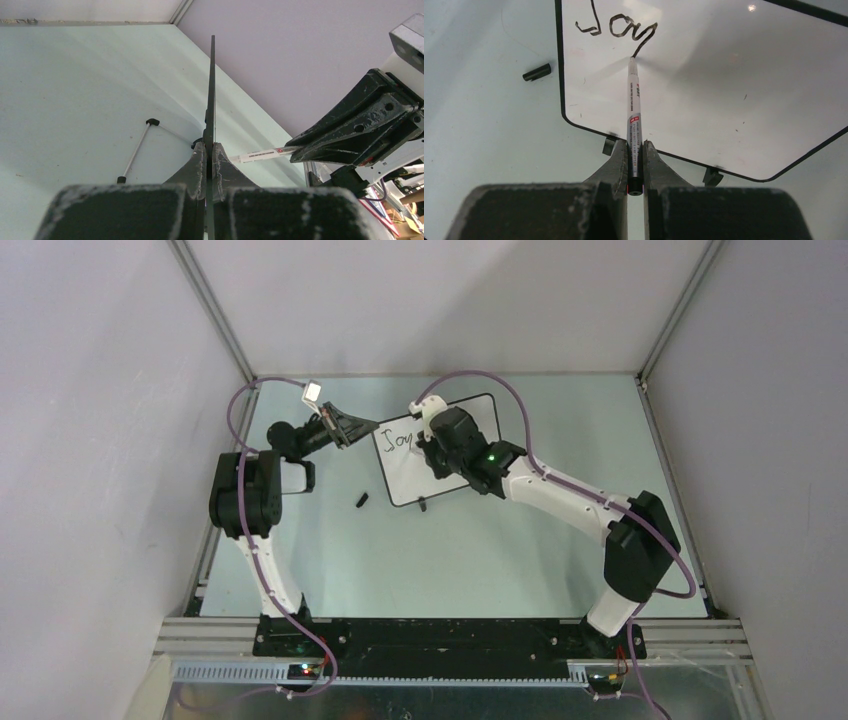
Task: Write a sentence on the whiteboard
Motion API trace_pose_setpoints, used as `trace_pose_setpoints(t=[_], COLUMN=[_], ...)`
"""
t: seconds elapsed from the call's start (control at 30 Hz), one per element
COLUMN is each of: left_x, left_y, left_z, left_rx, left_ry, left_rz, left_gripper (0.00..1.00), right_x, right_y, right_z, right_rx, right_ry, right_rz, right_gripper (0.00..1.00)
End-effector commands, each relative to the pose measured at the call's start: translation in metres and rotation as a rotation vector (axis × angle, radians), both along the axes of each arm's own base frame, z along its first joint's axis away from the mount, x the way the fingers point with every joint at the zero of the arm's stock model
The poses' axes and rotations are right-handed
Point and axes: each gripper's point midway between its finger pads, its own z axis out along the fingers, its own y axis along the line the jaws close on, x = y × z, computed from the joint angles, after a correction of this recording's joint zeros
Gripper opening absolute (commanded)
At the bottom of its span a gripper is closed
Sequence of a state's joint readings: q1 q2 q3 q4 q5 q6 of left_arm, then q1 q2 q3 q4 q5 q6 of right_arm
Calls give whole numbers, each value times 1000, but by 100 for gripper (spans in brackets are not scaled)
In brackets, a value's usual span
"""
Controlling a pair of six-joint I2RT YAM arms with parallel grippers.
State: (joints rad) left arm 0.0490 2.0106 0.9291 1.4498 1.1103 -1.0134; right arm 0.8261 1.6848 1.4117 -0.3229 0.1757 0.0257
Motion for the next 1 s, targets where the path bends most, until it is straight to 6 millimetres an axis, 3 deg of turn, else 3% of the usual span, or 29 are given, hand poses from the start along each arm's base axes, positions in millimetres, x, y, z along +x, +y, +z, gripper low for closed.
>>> trace_pose_setpoints(t=[0.0, 0.53, 0.97], left_x=[-4, -4, -4], left_y=[-1, -1, -1], left_z=[18, 18, 18], left_rx=[13, 13, 13], left_ry=[-100, -100, -99], left_rz=[-24, -22, -23], left_gripper=[0, 0, 0], right_x=[-5, -4, -5], right_y=[-1, 23, 22], right_z=[8, 21, 32], right_rx=[1, 27, 41], right_ry=[-21, -46, -58], right_rz=[0, 43, 47], right_gripper=[0, 0, 0])
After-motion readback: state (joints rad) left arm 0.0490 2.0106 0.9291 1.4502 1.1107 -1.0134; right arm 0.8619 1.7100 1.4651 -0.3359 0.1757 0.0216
